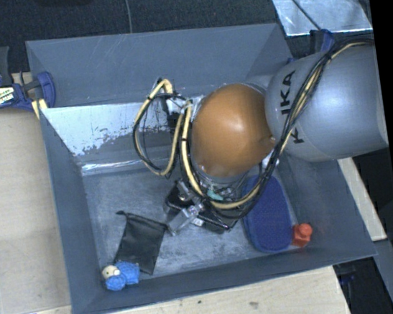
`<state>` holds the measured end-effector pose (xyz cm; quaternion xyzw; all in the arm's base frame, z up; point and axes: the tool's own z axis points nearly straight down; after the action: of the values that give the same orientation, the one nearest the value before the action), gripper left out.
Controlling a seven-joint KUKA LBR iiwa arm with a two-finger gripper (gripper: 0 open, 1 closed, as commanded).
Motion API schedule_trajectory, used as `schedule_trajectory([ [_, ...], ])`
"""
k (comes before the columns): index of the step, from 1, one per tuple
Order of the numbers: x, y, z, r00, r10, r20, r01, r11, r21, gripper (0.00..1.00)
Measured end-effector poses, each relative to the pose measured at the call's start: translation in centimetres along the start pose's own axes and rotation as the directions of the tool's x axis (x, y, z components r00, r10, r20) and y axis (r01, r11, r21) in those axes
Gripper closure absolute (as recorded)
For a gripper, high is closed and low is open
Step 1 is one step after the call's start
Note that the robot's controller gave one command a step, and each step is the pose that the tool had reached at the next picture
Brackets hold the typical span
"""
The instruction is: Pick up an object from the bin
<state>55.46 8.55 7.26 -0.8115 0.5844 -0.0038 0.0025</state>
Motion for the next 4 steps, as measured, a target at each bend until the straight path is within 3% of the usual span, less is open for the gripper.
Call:
schedule_trajectory([
  [1,0.2,0.0,-0.1,1.0,0.003,-0.003,-0.003,1.0,-0.002,1.0],
  [2,-3.8,-4.1,0.0,0.985,-0.174,-0.002,0.173,0.985,-0.016,1.0],
  [3,-4.0,-0.2,-10.7,0.984,-0.176,0.006,0.176,0.984,-0.008,1.0],
  [4,-0.4,-0.4,-0.5,0.994,-0.112,-0.001,0.112,0.994,-0.008,1.0],
])
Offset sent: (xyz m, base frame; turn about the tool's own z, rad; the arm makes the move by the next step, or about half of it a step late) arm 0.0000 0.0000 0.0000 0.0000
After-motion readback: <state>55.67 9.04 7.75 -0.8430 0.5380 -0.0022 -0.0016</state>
